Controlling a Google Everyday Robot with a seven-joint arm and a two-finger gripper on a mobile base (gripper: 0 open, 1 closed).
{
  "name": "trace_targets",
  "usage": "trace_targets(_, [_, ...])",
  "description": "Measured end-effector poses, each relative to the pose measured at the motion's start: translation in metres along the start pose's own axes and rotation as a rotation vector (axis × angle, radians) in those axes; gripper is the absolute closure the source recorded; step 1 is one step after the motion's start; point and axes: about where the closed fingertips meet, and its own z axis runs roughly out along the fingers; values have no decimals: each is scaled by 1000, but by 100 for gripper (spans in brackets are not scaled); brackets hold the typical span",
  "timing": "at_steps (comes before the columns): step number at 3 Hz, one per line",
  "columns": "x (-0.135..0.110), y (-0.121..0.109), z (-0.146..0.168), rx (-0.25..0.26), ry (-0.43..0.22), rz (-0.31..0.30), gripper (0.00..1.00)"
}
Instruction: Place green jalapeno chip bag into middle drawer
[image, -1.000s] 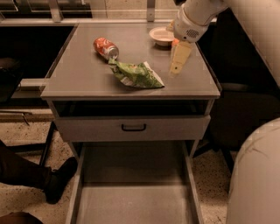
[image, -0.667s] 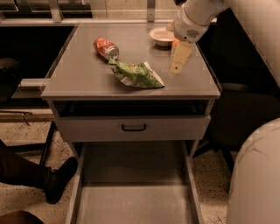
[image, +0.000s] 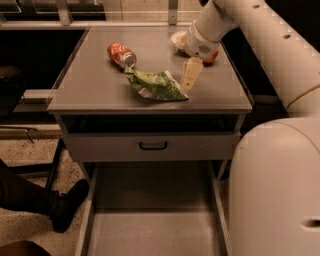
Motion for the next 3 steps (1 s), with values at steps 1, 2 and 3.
trace_targets(1, [-9,-4,37,-64,-30,-17,0])
trace_targets(2, [-24,6,50,-139,-47,7,19])
trace_targets(3, [-25,7,51,-145,-47,10,42])
